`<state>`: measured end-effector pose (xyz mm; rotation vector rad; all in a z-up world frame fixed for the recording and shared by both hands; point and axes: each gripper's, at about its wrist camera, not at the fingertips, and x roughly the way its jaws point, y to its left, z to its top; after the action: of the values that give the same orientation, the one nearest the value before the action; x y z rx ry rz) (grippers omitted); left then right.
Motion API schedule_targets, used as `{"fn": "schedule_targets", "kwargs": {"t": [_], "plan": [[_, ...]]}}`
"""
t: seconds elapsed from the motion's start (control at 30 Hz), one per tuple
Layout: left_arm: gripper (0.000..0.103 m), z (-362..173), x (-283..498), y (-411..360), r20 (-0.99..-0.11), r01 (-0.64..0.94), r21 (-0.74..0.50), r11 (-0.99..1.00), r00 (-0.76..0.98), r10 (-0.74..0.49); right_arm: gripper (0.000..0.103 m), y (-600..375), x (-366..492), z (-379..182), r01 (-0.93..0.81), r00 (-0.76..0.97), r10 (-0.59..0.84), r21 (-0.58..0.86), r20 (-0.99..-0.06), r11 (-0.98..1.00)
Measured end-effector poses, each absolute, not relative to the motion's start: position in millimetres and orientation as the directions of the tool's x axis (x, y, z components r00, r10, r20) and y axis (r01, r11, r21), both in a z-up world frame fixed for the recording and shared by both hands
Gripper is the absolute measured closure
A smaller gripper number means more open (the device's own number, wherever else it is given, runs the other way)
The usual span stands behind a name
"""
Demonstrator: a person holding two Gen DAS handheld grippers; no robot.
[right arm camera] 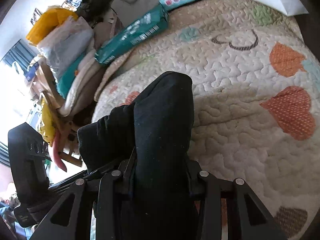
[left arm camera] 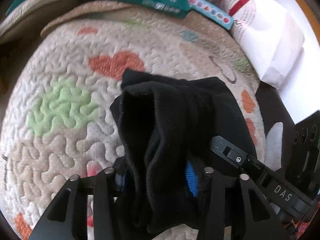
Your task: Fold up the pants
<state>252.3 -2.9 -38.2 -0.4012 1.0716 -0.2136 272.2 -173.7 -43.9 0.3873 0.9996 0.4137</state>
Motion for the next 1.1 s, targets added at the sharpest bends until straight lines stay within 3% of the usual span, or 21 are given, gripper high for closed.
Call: {"fn": "schedule_targets", "kwargs": {"t": [0.07,0.13,0.2,0.27,0.47,0.63,0.8,1.1], "plan": [[0.039,-49,250,8,-0.795,-0.043,-0.469,0.882,0.455,-0.401,0.054,-177,272,-54,-0.138,0.472,0.488,0.485,-0.734,0.863],[0.039,-53,244,20,-0.765,-0.044,-0.534,0.844,0.45,-0.46,0.036,-187,268,-61,-0.104,0.479,0.461,0.473,-0.747,0.875],[0.039,-48,238,31,-0.754,-0.046,-0.556,0.83,0.447,-0.481,0.027,-200,264,-63,-0.085,0.478,0.469,0.492,-0.743,0.867],[0.039,-38,232,40,-0.739,-0.041,-0.571,0.82,0.46,-0.492,0.026,-208,261,-59,-0.09,0.479,0.473,0.495,-0.739,0.864],[0.039,-4,238,47,-0.757,-0.077,-0.464,0.882,0.552,-0.35,0.026,-213,249,-19,-0.123,0.585,0.388,0.395,-0.712,0.91],[0.036,-31,270,34,-0.879,-0.205,-0.249,0.947,0.457,-0.133,0.026,-194,261,-30,-0.115,0.558,0.295,0.28,-0.776,0.953],[0.033,-37,271,51,-0.885,-0.268,-0.292,0.918,0.439,-0.153,0.024,-202,263,-40,-0.074,0.537,0.33,0.346,-0.777,0.935],[0.033,15,173,81,-0.856,-0.28,-0.267,0.922,0.508,-0.094,0.023,-221,198,23,-0.082,0.608,0.323,0.347,-0.725,0.934]]}}
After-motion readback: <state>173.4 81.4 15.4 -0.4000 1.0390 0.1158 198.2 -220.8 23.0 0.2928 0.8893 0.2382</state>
